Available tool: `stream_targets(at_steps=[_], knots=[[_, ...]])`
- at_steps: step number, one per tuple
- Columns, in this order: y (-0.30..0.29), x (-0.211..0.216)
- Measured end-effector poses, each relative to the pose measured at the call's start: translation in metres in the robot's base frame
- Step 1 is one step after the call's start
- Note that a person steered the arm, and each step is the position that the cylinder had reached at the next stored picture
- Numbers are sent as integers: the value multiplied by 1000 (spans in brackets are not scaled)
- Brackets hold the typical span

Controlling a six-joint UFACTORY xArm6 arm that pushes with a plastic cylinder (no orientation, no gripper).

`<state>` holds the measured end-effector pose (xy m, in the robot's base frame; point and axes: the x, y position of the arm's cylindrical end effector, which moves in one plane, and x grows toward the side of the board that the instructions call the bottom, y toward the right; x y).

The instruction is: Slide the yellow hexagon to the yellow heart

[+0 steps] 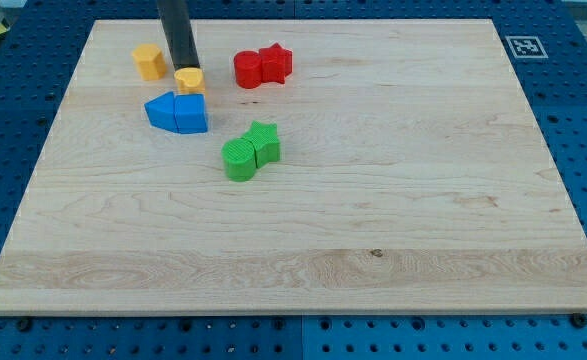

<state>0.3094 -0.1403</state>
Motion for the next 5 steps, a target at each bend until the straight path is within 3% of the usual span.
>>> stream_targets(at_steps=[2, 4, 5], knots=[[-4, -31], [-76, -77], [-118, -78]])
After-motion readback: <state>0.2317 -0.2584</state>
